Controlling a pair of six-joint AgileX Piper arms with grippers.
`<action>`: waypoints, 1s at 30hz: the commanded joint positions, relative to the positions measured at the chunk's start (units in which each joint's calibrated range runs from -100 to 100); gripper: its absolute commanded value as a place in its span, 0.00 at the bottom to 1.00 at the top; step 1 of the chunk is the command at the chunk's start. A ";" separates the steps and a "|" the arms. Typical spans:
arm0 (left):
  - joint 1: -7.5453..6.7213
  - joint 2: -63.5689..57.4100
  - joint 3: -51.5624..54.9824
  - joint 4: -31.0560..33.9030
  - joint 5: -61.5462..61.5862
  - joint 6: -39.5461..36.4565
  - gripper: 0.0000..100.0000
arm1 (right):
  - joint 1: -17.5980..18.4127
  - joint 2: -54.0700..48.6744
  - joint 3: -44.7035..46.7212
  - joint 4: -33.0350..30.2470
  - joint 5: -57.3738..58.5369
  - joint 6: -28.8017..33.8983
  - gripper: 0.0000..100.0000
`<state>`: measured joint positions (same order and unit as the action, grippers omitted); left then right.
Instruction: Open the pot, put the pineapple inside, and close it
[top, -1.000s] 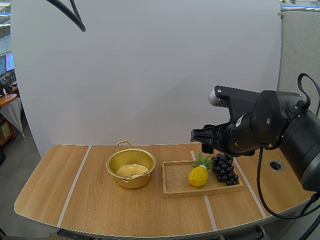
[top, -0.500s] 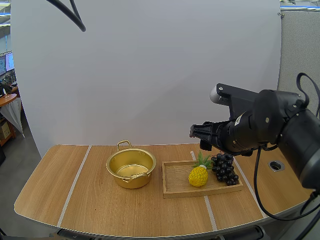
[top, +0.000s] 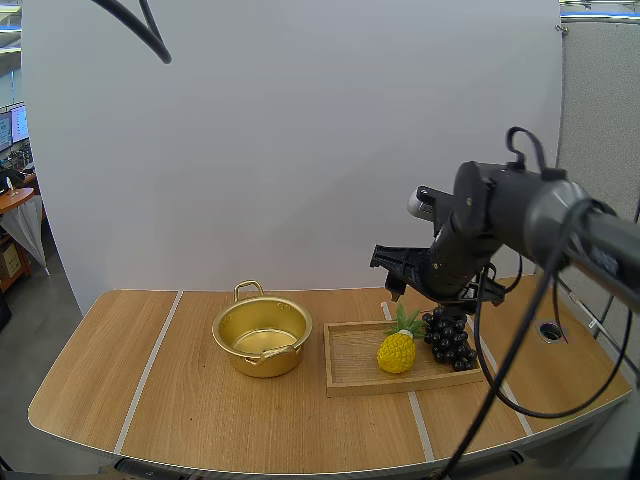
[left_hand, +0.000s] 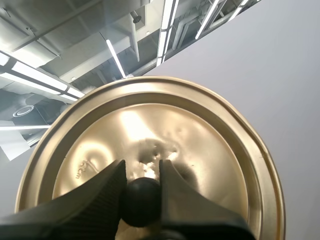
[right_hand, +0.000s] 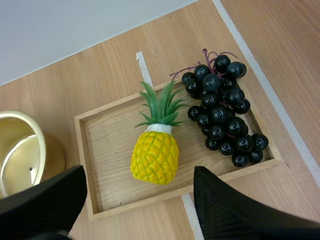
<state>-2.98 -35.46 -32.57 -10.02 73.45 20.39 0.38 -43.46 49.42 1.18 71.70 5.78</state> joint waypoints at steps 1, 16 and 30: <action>-0.17 -0.30 -0.44 0.01 -2.20 -0.60 0.00 | 0.08 4.00 -1.91 -3.36 -3.20 3.63 1.00; -0.17 -0.30 -0.44 0.01 -2.20 -0.60 0.00 | 0.08 12.26 -1.91 -5.78 -6.61 10.43 1.00; -0.17 -0.30 -0.44 0.01 -2.20 -0.60 0.00 | 4.18 21.03 -2.33 -8.50 -9.42 19.01 1.00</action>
<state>-2.98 -35.46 -32.57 -10.02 73.45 20.39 2.84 -23.62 47.52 -4.51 64.14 20.64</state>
